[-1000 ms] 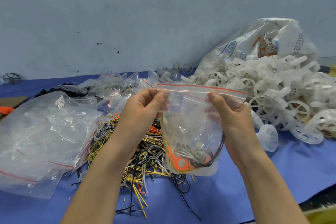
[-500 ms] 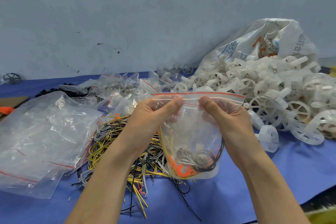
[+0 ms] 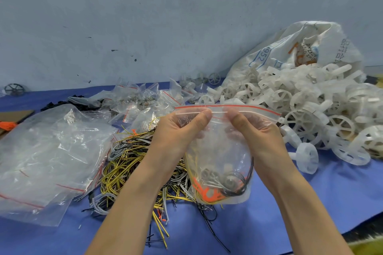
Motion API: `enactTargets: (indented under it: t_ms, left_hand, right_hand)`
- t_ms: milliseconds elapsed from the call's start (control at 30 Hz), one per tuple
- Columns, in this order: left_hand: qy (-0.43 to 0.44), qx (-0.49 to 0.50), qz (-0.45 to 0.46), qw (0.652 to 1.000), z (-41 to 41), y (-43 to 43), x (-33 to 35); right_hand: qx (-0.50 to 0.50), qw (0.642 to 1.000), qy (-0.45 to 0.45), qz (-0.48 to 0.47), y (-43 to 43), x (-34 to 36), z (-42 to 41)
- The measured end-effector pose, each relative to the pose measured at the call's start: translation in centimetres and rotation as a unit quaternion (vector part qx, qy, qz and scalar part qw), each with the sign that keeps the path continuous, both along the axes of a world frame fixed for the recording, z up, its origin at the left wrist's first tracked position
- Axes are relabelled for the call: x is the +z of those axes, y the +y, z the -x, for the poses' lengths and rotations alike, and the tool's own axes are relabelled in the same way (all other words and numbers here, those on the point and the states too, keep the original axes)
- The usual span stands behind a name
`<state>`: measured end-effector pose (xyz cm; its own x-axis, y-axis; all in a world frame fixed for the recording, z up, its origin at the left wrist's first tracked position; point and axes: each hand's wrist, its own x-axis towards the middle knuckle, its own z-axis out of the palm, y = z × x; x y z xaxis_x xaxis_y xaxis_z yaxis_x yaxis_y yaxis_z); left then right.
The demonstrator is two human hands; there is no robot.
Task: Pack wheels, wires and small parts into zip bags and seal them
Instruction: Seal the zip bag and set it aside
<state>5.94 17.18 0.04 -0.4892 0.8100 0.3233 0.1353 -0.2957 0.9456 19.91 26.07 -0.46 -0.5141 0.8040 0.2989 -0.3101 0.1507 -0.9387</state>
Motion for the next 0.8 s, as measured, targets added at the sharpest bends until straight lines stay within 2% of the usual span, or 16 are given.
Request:
enactTargets:
  t_ms: [567, 800]
  left_hand:
    - [-0.018, 0.008, 0.0, 1.0, 0.1, 0.22, -0.37]
    - [0.01, 0.02, -0.018, 1.0, 0.6, -0.19, -0.17]
  right_hand:
    - [-0.033, 0.999, -0.006, 0.02, -0.2, -0.1, 0.21]
    - [-0.04, 0.999, 0.005, 0.015, -0.1, -0.21, 0.27]
